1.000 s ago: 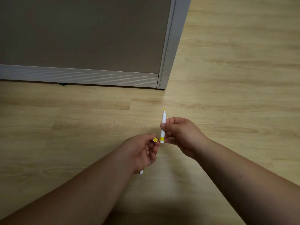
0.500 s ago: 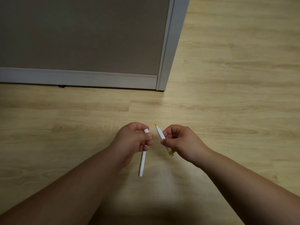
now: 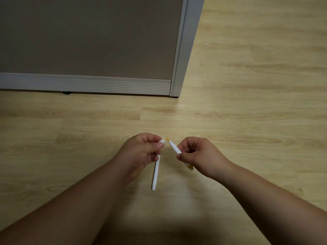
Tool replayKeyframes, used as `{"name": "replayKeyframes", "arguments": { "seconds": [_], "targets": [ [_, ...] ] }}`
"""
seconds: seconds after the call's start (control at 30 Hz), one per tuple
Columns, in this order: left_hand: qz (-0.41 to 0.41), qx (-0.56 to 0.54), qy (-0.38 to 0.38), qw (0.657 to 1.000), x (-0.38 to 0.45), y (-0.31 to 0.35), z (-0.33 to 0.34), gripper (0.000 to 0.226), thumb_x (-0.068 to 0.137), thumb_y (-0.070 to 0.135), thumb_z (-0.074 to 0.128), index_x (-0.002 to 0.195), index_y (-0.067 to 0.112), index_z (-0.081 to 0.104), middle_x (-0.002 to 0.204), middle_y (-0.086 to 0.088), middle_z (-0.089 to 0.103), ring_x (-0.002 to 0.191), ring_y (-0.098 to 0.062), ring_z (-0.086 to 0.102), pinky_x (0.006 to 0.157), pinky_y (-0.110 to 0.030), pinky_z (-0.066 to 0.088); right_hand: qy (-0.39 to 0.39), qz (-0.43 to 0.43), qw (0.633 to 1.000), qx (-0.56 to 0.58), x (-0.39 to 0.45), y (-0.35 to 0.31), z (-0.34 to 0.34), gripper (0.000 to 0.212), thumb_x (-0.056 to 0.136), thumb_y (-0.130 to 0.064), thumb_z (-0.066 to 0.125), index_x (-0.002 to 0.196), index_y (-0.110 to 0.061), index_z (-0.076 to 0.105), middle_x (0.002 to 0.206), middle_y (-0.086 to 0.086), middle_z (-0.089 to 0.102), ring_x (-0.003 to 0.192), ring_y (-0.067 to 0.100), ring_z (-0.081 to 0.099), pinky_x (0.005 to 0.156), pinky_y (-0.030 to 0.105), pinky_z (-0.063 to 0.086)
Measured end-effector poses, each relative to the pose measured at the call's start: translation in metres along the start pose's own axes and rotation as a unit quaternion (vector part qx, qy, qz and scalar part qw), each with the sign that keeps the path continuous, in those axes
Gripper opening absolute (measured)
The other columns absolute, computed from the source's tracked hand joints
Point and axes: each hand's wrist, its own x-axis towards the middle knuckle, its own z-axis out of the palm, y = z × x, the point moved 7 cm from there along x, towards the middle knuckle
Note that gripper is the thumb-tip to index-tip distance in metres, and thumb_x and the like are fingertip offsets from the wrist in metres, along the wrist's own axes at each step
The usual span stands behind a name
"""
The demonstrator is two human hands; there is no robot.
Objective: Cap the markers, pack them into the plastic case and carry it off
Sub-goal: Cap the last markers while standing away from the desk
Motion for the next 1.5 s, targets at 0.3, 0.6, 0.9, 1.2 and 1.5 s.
{"name": "replayKeyframes", "arguments": {
  "seconds": [0.3,0.6,0.9,1.2,1.5],
  "targets": [
    [0.002,0.008,-0.001,1.0,-0.002,0.003,-0.004,0.017,0.09,-0.008,0.062,0.103,0.001,0.069,0.074,-0.005,0.066,0.068,-0.013,0.059,0.059,-0.026,0.048,-0.005,0.003,0.999,-0.037,-0.004,-0.003,0.004,0.008,0.079,-0.013,0.073,0.077,-0.021,0.069,0.061,-0.008,0.06,0.055,0.011,0.053,0.055,0.032,0.046],
    [0.05,0.219,-0.003,0.975,-0.008,0.02,-0.004,0.016,0.079,-0.004,0.076,0.086,0.01,0.077,0.066,-0.003,0.068,0.057,-0.013,0.06,0.057,-0.025,0.051,-0.016,-0.019,0.992,-0.122,-0.004,-0.021,-0.003,0.009,0.087,-0.02,0.068,0.081,-0.027,0.072,0.064,-0.01,0.056,0.048,0.002,0.045,0.046,0.018,0.038],
    [-0.007,0.05,-0.013,0.999,-0.009,-0.005,0.003,0.009,0.087,-0.004,0.069,0.095,-0.003,0.072,0.072,-0.012,0.062,0.065,-0.018,0.058,0.057,-0.03,0.051,-0.01,-0.017,0.988,-0.152,-0.004,-0.023,0.001,0.009,0.092,-0.023,0.064,0.086,-0.024,0.07,0.072,-0.006,0.059,0.061,0.009,0.051,0.056,0.022,0.041],
    [-0.021,0.623,0.114,0.773,0.01,-0.055,-0.029,0.046,0.076,0.057,0.075,0.087,0.018,0.053,0.094,-0.001,0.064,0.089,-0.019,0.062,0.072,-0.032,0.047,0.074,0.077,0.99,-0.094,0.01,0.01,-0.022,0.005,0.089,-0.019,0.065,0.087,-0.017,0.069,0.072,0.001,0.06,0.054,0.013,0.049,0.051,0.025,0.038],
    [-0.001,0.624,0.143,0.768,0.01,-0.088,-0.018,0.015,0.091,0.03,0.064,0.088,0.022,0.052,0.105,-0.002,0.066,0.097,-0.023,0.065,0.074,-0.03,0.048,0.072,0.159,0.981,0.083,0.001,0.045,0.001,0.009,0.084,-0.005,0.065,0.092,-0.008,0.069,0.082,0.009,0.075,0.067,0.017,0.058,0.063,0.03,0.046]
  ]
}}
